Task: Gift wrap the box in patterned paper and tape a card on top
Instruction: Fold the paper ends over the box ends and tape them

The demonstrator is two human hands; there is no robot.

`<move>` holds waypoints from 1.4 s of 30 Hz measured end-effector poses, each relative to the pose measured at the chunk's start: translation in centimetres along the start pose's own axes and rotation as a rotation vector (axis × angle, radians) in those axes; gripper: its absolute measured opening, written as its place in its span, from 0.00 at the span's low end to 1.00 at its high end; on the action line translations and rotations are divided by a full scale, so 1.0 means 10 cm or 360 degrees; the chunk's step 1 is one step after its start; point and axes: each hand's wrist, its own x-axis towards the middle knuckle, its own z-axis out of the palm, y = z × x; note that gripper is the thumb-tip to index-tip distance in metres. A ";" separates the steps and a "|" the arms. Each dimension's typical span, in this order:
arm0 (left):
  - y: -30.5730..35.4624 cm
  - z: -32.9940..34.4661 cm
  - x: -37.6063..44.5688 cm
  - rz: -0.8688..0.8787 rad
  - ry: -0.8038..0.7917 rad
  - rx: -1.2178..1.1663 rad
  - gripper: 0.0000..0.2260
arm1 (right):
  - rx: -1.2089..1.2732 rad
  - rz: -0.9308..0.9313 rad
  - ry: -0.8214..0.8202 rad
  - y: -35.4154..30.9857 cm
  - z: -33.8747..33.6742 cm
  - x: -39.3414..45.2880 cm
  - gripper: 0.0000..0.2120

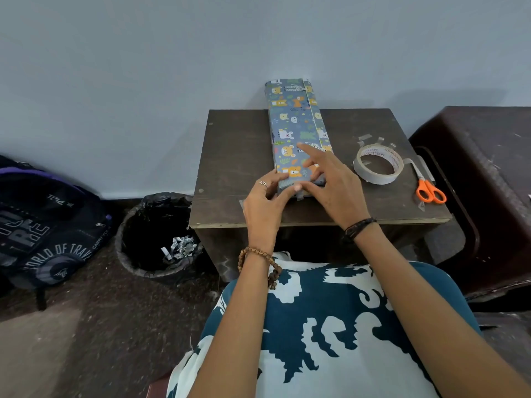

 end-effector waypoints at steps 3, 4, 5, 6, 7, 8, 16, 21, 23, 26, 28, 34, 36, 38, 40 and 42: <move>-0.04 0.01 0.02 0.0136 -0.0033 0.0195 0.15 | 0.0209 0.0251 -0.0164 -0.03 -0.08 0.11 0.31; -0.05 0.01 0.03 0.0179 -0.0016 0.0291 0.15 | 0.0268 0.0329 -0.0222 -0.03 -0.10 0.15 0.31; -0.05 0.02 0.03 0.0211 0.0002 0.0380 0.16 | 0.0319 0.0395 -0.0286 -0.02 -0.11 0.19 0.31; -0.05 0.02 0.04 0.0232 0.0017 0.0461 0.16 | 0.0363 0.0448 -0.0348 -0.02 -0.13 0.23 0.30; -0.05 0.02 0.04 0.0247 0.0022 0.0524 0.16 | 0.0401 0.0490 -0.0402 -0.01 -0.14 0.26 0.30; -0.06 0.02 0.05 0.0258 0.0014 0.0571 0.16 | 0.0428 0.0522 -0.0447 0.00 -0.15 0.30 0.29; -0.10 0.04 0.09 0.0289 -0.0018 0.0758 0.15 | 0.0448 0.0630 -0.0766 0.04 -0.18 0.48 0.27; -0.08 0.06 0.08 0.0276 -0.0002 0.0803 0.17 | 0.0541 0.0717 -0.0985 0.06 -0.20 0.61 0.25; -0.05 0.06 0.05 0.0265 0.0008 0.0852 0.17 | 0.0666 0.0811 -0.0962 0.08 -0.16 0.63 0.23; -0.05 0.06 0.03 0.0206 -0.0023 0.0788 0.18 | 0.0671 0.0883 -0.0658 0.14 -0.07 0.57 0.18; -0.05 0.05 0.00 0.0180 -0.0026 0.0632 0.18 | 0.0757 0.0875 -0.0309 0.13 -0.05 0.47 0.14; 0.13 0.07 0.09 0.0022 0.0162 0.0211 0.15 | 0.0591 0.0919 0.0357 0.32 -0.20 0.31 0.05; 0.16 0.09 0.29 -0.0119 0.0126 0.0284 0.16 | 0.0465 0.0994 0.0180 0.33 -0.20 0.27 0.09; 0.18 0.13 0.56 -0.0405 0.0038 0.0259 0.21 | 0.0351 0.0983 0.0026 0.29 -0.14 0.24 0.15; 0.21 0.18 0.80 -0.0644 -0.0055 0.0159 0.24 | 0.0311 0.0963 -0.0012 0.27 -0.07 0.23 0.16; 0.27 0.21 0.94 -0.0763 -0.0109 0.0165 0.25 | 0.0308 0.0989 -0.0011 0.28 -0.04 0.23 0.15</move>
